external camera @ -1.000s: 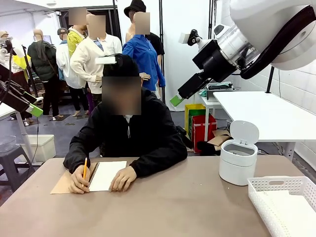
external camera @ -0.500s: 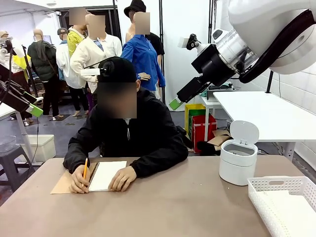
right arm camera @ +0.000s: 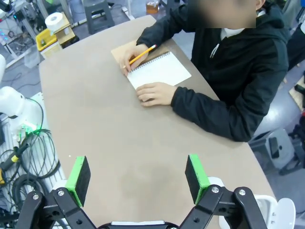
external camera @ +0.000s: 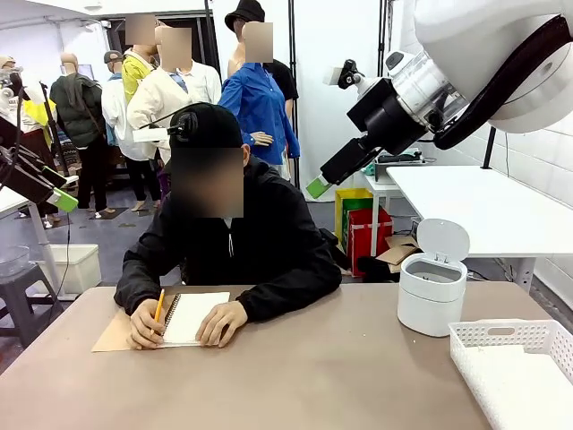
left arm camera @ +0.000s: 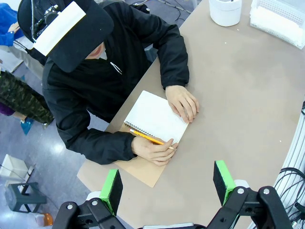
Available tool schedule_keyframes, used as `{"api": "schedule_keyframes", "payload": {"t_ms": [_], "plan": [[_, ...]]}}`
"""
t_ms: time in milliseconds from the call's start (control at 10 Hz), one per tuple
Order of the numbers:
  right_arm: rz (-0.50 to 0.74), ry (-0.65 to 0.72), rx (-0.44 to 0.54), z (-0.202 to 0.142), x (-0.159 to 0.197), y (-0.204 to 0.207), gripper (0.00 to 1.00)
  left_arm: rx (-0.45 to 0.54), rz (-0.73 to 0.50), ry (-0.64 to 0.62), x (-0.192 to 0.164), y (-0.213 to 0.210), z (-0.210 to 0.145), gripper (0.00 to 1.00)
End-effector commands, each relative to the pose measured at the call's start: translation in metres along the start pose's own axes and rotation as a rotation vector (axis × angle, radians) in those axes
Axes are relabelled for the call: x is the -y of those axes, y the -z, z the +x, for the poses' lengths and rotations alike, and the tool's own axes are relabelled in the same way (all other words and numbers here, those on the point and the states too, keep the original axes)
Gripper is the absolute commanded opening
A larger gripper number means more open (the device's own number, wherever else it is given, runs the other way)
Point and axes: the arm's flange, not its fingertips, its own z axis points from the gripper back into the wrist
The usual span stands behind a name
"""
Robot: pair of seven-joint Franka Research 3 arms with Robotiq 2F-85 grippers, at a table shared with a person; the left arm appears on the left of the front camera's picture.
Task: Sort the paper based on its condition.
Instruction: If a person hands you a paper, place it in the Organizing basket , and if it's crumpled, put it in the Trash can.
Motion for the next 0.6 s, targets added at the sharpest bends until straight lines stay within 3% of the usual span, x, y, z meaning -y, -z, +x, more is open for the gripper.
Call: {"api": "schedule_keyframes", "payload": {"t_ms": [0,500], "plan": [[-0.005,-0.007,-0.007,-0.0009,0.0000,0.0008,1.00,0.008,-0.007,-0.002,-0.0014,-0.0006,-0.0010,1.00],[-0.005,-0.007,-0.007,-0.0009,0.0000,0.0008,1.00,0.008,-0.007,-0.002,-0.0014,-0.0006,-0.0010,1.00]]}}
